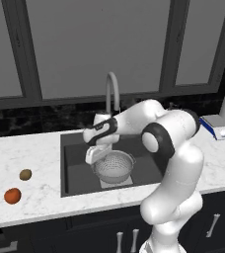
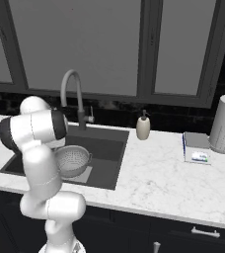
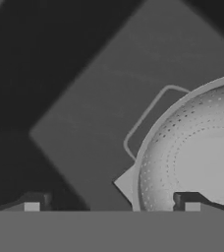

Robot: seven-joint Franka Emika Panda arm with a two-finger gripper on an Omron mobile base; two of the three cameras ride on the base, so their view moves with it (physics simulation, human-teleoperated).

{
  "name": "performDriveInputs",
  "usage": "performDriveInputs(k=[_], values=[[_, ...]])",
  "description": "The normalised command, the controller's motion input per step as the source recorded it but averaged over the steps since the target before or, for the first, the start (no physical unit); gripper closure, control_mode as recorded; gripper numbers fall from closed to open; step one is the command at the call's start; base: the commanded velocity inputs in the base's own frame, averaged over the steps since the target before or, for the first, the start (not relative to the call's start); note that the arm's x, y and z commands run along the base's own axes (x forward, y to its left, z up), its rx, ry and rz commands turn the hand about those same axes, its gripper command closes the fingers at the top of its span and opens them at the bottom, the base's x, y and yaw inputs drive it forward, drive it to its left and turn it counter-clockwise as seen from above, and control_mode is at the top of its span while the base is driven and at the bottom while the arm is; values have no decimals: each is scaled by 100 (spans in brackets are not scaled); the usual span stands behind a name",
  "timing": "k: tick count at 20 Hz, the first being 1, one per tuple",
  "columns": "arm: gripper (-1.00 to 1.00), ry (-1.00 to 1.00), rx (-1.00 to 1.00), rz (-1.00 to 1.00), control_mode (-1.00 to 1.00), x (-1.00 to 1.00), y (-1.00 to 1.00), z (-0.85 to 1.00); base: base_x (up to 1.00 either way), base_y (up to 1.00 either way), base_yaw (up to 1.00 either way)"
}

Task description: Put the colander in the sink, put the orange, kiwi in the colander, and turn on the sink faucet and pour water over the colander.

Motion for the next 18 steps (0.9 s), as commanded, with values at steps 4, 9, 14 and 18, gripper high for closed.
performDriveInputs(k=[4, 9, 14, 18], values=[[-100, -9, 0, -18, -100, -91, -8, 61, 0, 0, 0], [-100, -19, 0, -15, -100, -100, -11, 38, 0, 0, 0], [-100, -2, 0, -21, -100, -80, 0, 83, 0, 0, 0], [-100, 0, 0, -17, -100, -62, 4, 98, 0, 0, 0]])
